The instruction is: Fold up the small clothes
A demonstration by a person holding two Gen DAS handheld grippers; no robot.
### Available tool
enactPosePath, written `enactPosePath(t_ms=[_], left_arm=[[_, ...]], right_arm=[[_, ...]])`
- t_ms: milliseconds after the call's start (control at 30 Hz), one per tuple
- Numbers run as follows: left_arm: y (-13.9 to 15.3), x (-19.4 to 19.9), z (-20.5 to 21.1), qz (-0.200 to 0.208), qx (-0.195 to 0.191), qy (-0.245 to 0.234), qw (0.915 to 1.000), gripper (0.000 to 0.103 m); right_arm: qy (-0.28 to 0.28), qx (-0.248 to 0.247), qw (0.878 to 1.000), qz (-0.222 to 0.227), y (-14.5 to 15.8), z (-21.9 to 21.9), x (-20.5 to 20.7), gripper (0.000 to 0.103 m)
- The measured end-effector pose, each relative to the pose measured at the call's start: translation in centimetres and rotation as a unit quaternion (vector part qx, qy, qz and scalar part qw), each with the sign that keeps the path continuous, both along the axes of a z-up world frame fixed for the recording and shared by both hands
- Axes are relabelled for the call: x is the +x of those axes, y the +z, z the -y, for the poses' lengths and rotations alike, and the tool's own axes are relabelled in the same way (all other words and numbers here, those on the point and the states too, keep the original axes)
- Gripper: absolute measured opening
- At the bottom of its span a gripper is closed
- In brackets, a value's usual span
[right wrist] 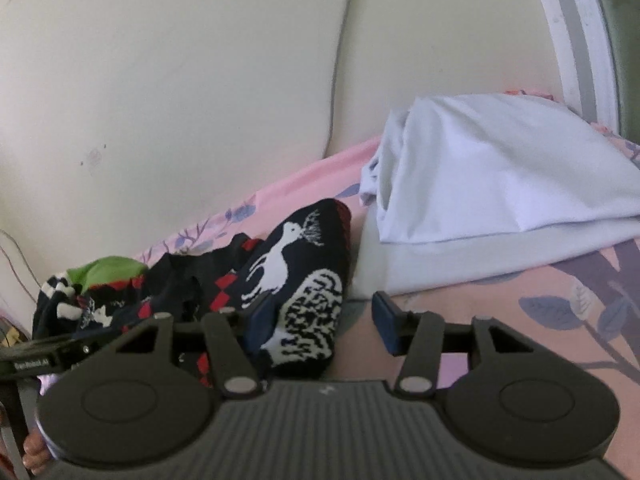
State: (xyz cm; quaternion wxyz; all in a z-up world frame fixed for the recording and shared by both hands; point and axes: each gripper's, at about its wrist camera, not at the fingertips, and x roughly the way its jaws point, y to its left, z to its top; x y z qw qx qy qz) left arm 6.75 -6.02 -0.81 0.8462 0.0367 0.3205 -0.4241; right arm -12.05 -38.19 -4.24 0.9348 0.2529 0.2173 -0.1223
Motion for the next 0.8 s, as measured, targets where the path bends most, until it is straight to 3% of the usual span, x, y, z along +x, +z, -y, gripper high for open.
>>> enactPosePath(t_ms=[100,200,267,333,467,567,667,800], left_arm=[[0.0,-0.2,0.3,0.006,0.006,-0.002,1.0000,0.058],[0.5,-0.7,-0.7,-0.002,-0.006,-0.009,0.9999,0.067],[1.3,-2.0,-2.8,-0.011,-0.024,-0.006,0.9996,0.070],[2.2,-4.0,-5.6,-0.001,-0.031,0.001,0.9995,0.071],[3.4,-8.7,-12.9,0.017,-0.023,0.043,0.9987,0.074],[3.1,-11.5,-17.8,-0.001,-0.021,0.082,0.9964,0.074],[2.6,-13.0,-21.5,-0.022,-0.030,0.125,0.9914,0.074],[3.6,-12.5,-23.5,-0.018,-0.037,0.155,0.9871,0.074]], right_arm=[[0.000,0.016,1.000,0.002,-0.2,1.4,0.0,0.046],[-0.006,0.012,1.000,0.011,0.3,1.2,-0.8,0.049],[-0.012,0.009,1.000,0.026,0.4,1.2,-1.5,0.057],[-0.014,0.012,0.999,0.041,0.5,1.3,-1.9,0.057],[-0.013,0.018,0.998,0.051,0.7,1.5,-2.2,0.057],[-0.010,0.016,0.998,0.055,0.9,1.4,-2.4,0.058],[-0.006,0.023,0.998,0.061,1.1,1.4,-2.9,0.058],[-0.002,0.051,0.997,0.059,1.5,2.1,-3.9,0.058]])
